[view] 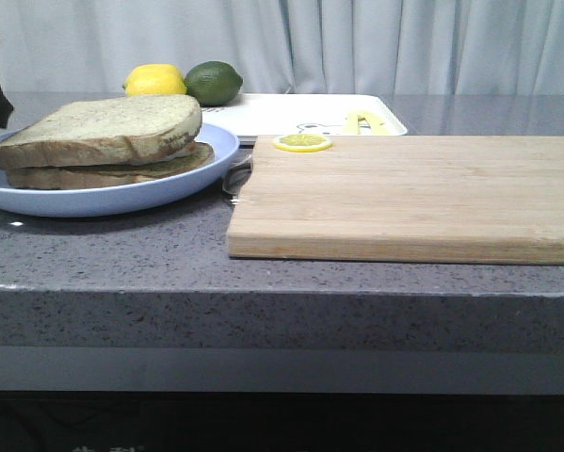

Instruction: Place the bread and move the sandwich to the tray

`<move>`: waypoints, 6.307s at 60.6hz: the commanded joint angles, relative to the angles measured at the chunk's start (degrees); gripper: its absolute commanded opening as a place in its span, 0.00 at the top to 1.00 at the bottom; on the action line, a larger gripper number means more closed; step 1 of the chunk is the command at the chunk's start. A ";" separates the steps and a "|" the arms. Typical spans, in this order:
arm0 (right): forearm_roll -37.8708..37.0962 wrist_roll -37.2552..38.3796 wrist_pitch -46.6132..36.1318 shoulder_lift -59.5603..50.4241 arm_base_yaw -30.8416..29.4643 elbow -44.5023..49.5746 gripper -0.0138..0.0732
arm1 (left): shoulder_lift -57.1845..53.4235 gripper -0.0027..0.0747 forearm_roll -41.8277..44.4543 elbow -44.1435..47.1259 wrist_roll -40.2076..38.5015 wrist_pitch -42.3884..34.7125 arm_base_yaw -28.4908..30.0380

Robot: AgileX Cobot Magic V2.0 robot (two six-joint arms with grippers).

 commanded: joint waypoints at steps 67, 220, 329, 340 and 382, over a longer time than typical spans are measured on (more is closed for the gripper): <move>-0.31 -0.20 -4.82 0.55 -0.23 -1.52 0.91 | 2.78 0.99 -9.34 -5.45 0.54 2.74 -0.45; -0.31 -0.20 -3.66 0.55 -0.23 -1.52 0.91 | 53.74 0.67 -38.27 -106.50 5.44 29.75 3.16; 2.10 -0.20 1.74 0.55 -0.28 -1.52 0.91 | -7.64 0.99 5.15 -18.43 1.44 22.30 7.86; 2.10 -0.20 1.74 0.55 -0.28 -1.52 0.91 | -19.75 0.99 5.03 -3.58 1.44 12.32 9.71; 2.10 -0.20 1.74 0.55 -0.28 -1.52 0.91 | -64.82 0.99 -3.54 33.83 1.44 -14.37 9.60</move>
